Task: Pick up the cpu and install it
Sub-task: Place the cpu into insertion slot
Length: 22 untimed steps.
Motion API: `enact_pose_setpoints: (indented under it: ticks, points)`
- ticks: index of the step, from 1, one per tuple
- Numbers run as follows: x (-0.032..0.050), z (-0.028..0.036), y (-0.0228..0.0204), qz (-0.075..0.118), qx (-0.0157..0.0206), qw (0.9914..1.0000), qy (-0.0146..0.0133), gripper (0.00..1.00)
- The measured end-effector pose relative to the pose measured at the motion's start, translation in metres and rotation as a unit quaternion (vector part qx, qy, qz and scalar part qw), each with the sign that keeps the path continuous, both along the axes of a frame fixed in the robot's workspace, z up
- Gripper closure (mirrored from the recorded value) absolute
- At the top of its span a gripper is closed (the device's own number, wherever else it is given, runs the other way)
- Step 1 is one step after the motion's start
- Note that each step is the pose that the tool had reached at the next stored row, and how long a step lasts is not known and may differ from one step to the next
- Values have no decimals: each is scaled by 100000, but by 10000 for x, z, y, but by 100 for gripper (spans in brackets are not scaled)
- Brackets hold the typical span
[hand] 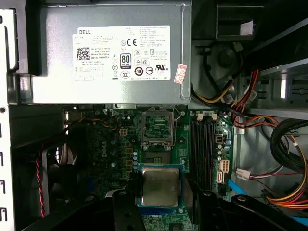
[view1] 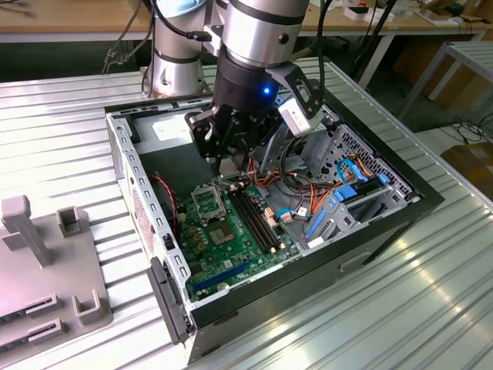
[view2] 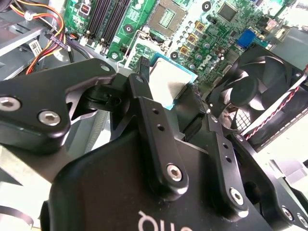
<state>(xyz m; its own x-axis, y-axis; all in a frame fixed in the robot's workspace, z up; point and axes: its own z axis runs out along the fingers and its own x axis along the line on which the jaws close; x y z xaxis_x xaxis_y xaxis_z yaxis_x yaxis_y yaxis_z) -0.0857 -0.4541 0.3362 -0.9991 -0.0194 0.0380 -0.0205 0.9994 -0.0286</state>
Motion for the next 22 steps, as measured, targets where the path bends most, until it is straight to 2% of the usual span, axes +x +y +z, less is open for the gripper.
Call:
enact_pose_setpoints:
  ticks: [4,8,14,21,22]
  points:
    - [3,-38,1,3,10,100000,-4,53]
    - [5,-122,0,-441,4,99999,-2,53]
    - [49,-253,0,-2134,8,99977,-5,53]
    - [49,-396,0,-3698,9,99932,-3,53]
    - [51,-429,-10,-3733,-6,99930,4,53]
